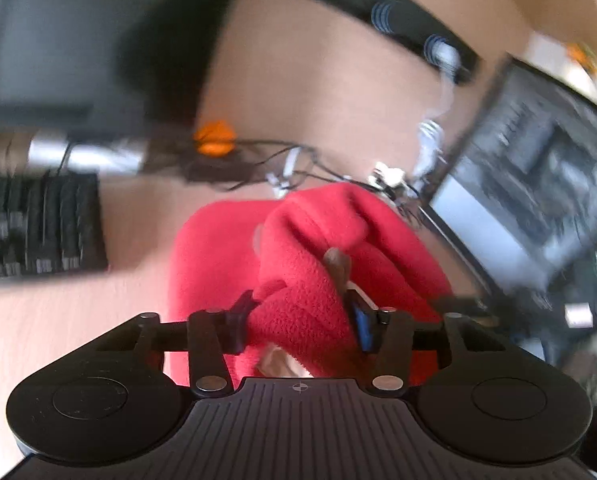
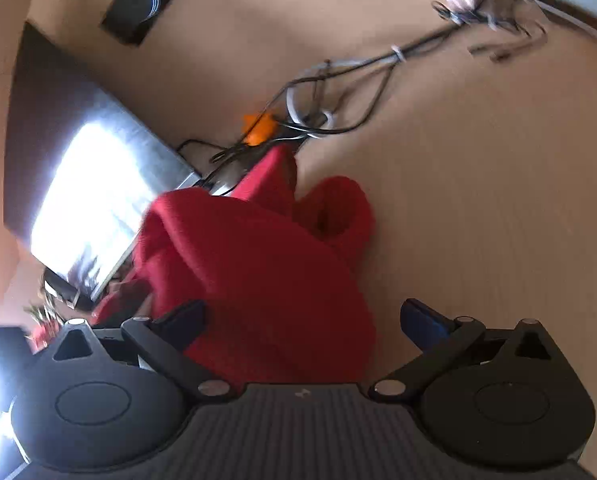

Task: Fold clothes

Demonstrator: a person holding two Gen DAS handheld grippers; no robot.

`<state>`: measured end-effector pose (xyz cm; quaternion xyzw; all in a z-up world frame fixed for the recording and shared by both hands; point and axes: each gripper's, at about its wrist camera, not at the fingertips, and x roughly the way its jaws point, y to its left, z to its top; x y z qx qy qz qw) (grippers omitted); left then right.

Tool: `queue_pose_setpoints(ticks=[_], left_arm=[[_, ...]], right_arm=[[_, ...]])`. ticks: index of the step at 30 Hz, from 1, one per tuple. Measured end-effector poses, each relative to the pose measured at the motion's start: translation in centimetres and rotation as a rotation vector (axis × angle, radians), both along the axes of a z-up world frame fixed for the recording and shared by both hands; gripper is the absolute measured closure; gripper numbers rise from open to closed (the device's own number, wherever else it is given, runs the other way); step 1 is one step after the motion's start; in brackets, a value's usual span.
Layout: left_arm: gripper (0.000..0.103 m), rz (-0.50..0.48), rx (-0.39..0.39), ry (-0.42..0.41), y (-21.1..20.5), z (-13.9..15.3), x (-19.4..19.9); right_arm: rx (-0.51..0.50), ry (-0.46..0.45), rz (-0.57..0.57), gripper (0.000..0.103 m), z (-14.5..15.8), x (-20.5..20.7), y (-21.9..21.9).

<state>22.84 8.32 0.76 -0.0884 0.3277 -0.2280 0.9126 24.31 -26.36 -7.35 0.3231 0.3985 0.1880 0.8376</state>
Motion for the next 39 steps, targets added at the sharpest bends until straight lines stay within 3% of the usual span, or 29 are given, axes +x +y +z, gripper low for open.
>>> queue_pose_setpoints(ticks=[2, 5, 9, 14, 18, 19, 21, 23, 26, 28, 31, 33, 36, 39], left_arm=[[0.060, -0.018, 0.064, -0.026, -0.4, 0.8, -1.6], [0.062, 0.005, 0.071, -0.003, 0.7, 1.1, -4.0], [0.061, 0.105, 0.116, 0.091, 2.9, -1.3, -5.4], [0.047, 0.163, 0.118, 0.130, 4.0, -3.6, -4.8], [0.046, 0.152, 0.133, 0.086, 3.7, -1.7, -4.7], [0.043, 0.151, 0.128, 0.070, 3.6, -0.8, -4.8], [0.022, 0.120, 0.079, 0.023, 3.3, 1.1, -5.1], [0.009, 0.077, 0.038, -0.023, 2.7, 2.6, -5.3], [0.008, 0.009, 0.064, -0.031, 0.4, 2.6, -4.3], [0.008, 0.036, 0.154, 0.045, -1.2, 0.9, -2.8], [0.007, 0.088, 0.279, 0.168, -2.9, -1.9, -1.1], [0.005, 0.109, 0.289, 0.171, -3.1, -2.4, -1.0], [0.004, 0.122, 0.271, 0.190, -2.8, -2.4, -0.9], [0.002, 0.135, 0.243, 0.204, -1.9, -2.7, -0.8]], right_arm=[[0.002, -0.024, 0.021, 0.000, 0.3, 0.6, 0.9], [-0.030, -0.079, 0.077, 0.000, 1.7, 1.3, 2.4], [-0.122, -0.186, 0.188, 0.000, 4.3, 2.5, 6.1], [-0.349, -0.289, 0.372, 0.000, 5.5, 2.7, 11.9], [-0.542, -0.351, 0.417, 0.000, 6.5, 2.2, 13.7], [-0.553, -0.387, 0.410, 0.000, 7.3, 1.7, 13.3], [-0.586, -0.457, 0.374, 0.000, 8.5, 0.5, 12.3], [-0.609, -0.478, 0.303, 0.000, 8.7, 0.3, 11.1], [-0.601, -0.405, 0.207, 0.000, 7.7, 1.6, 9.5], [-0.632, -0.315, 0.169, 0.000, 6.2, 3.5, 9.7], [-0.769, -0.193, 0.174, 0.000, 3.5, 6.1, 11.7], [-0.816, -0.159, 0.192, 0.000, 2.3, 7.0, 13.2], [-0.864, -0.191, 0.215, 0.000, 2.3, 7.0, 14.3], [-0.808, -0.161, 0.216, 0.000, 2.2, 7.3, 13.4]])
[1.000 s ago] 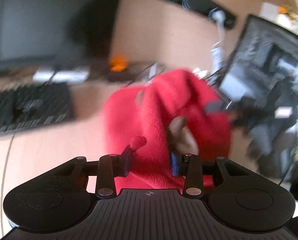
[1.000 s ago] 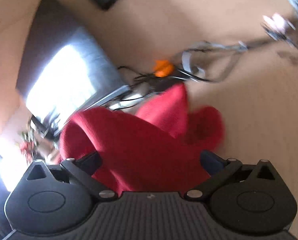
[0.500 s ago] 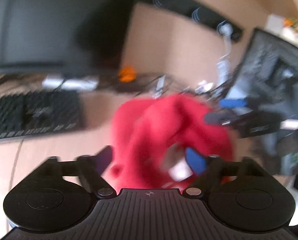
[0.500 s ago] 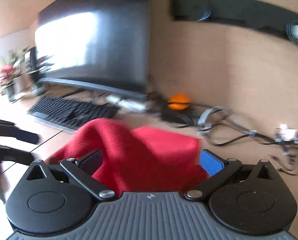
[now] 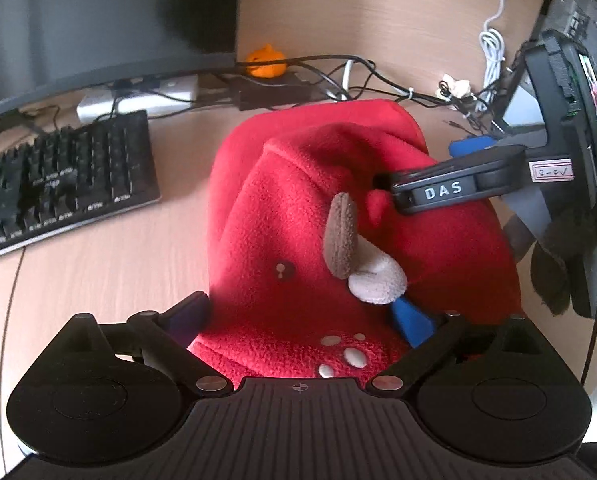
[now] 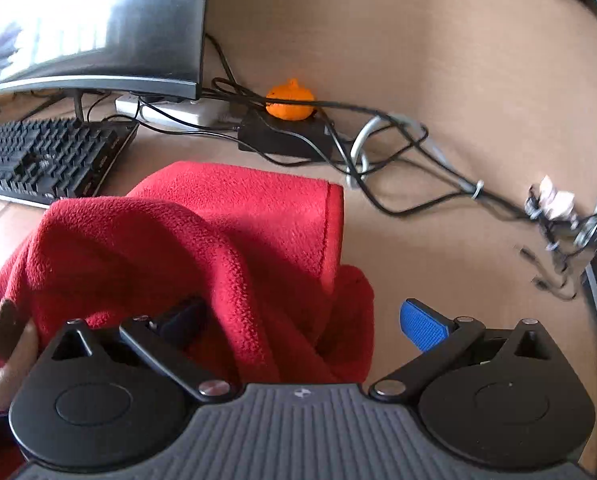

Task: Fold clothes

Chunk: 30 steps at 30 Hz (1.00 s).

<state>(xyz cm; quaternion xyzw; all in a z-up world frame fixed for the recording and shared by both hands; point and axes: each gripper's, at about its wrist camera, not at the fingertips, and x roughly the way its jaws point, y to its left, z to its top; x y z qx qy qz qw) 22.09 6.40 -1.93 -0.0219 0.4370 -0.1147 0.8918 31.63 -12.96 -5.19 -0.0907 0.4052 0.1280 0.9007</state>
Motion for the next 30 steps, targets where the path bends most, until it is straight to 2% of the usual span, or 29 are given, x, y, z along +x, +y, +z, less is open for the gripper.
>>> queue_pose_setpoints(ticks=[4, 7, 10, 15, 18, 20, 23, 26, 28, 30], left_arm=[[0.001, 0.010, -0.005, -0.002, -0.1, -0.3, -0.1], [0.000, 0.011, -0.007, 0.002, 0.1, -0.5, -0.1], [0.001, -0.003, -0.027, 0.000, 0.6, -0.1, -0.1], [0.001, -0.002, -0.136, -0.066, 3.3, 1.4, -1.4], [0.001, 0.038, -0.196, -0.024, 4.4, 0.4, -1.3], [0.001, 0.037, -0.256, 0.011, 4.5, -0.1, -1.4], [0.001, -0.088, -0.350, 0.002, 3.5, 1.0, -3.0], [0.001, -0.234, -0.329, -0.033, 2.2, 2.6, -5.2], [0.001, -0.282, -0.273, -0.054, 2.0, 3.6, -6.5], [0.001, -0.274, -0.236, -0.083, 2.6, 4.4, -7.3]], right_arm=[[0.069, 0.038, -0.029, 0.000, -0.4, 0.1, -1.1], [0.107, 0.062, -0.018, 0.000, -0.7, 0.4, -0.8], [0.187, 0.084, 0.005, 0.000, 0.1, 0.3, -2.3], [0.424, 0.060, -0.112, 0.000, 1.7, -3.7, -7.9], [0.612, 0.151, -0.217, 0.000, -0.3, -5.5, -10.9], [0.723, 0.209, -0.234, 0.000, -1.5, -5.8, -11.1], [0.876, 0.284, -0.245, 0.003, -2.9, -6.2, -11.2], [0.855, 0.228, -0.122, 0.003, -0.4, -6.2, -8.9], [0.794, 0.180, -0.024, 0.003, 1.2, -6.2, -7.2], [0.692, 0.150, 0.048, 0.003, 2.2, -6.2, -5.5]])
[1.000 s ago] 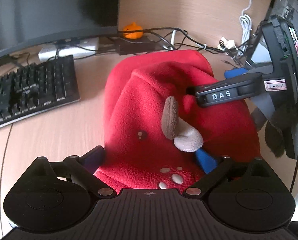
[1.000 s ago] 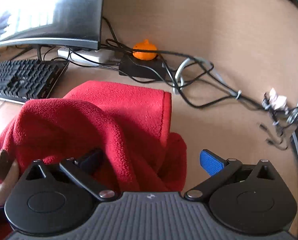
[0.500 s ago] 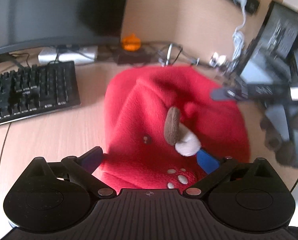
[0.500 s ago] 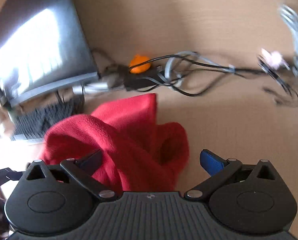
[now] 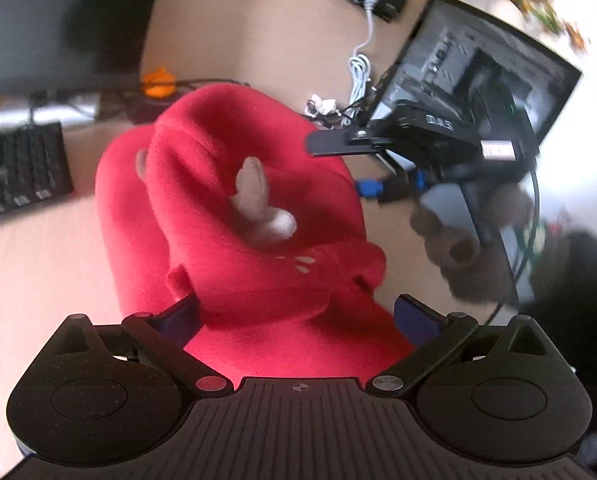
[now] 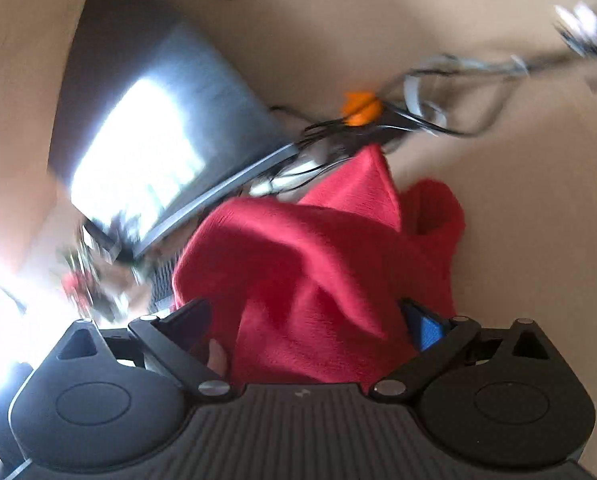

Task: Fold clothes

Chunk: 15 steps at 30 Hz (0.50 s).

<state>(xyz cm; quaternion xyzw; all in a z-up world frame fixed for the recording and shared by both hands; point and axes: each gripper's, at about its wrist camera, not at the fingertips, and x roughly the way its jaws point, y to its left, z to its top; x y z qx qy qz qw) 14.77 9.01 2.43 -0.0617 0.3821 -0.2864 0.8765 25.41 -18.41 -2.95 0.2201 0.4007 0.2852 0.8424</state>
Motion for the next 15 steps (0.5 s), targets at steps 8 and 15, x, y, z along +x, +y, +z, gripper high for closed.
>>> queue_pose_setpoints(ticks=[8, 15], left_arm=[[0.001, 0.117, -0.136, -0.102, 4.0, 3.5, -0.1], [0.000, 0.102, -0.163, -0.014, 1.7, 1.4, 4.4]], right_arm=[[-0.426, -0.178, 0.180, 0.000, -0.9, -1.4, 7.2], [-0.443, -0.256, 0.240, 0.000, 0.5, -2.1, 6.0]])
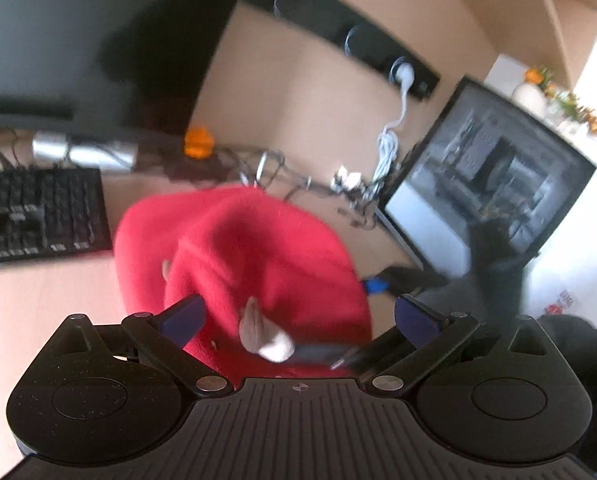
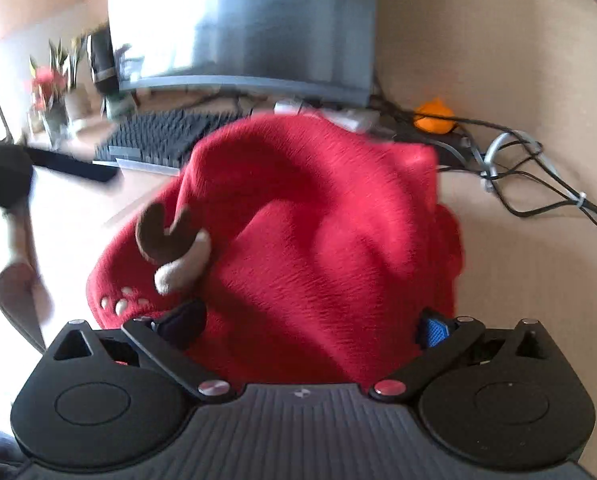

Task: Fold clothes

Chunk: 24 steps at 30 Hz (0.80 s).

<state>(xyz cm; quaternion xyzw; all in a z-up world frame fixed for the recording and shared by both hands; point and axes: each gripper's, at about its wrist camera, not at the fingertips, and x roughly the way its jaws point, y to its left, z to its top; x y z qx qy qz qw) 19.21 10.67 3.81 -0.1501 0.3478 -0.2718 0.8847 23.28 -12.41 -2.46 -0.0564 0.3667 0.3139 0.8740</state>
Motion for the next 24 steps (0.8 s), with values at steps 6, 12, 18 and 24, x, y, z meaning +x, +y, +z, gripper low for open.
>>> queue_pose_setpoints(ticks=[6, 12, 18, 24], left_arm=[[0.000, -0.036, -0.007, 0.051, -1.2, -2.4, 2.3], [0.000, 0.009, 0.004, 0.108, -1.2, -4.3, 5.3], [0.000, 0.008, 0.065, 0.106, -1.5, -6.8, 5.4], [0.000, -0.018, 0.163, 0.062, -3.1, -7.2, 5.7]], right_arm=[[0.103, -0.042, -0.171, 0.000, 2.5, 2.3, -6.0], [0.033, -0.003, -0.239, 0.000, -0.3, 6.0, -4.9], [0.030, 0.100, -0.281, 0.000, -3.9, 9.5, -3.4], [-0.059, 0.031, -0.261, 0.000, -4.1, 10.0, -1.7]])
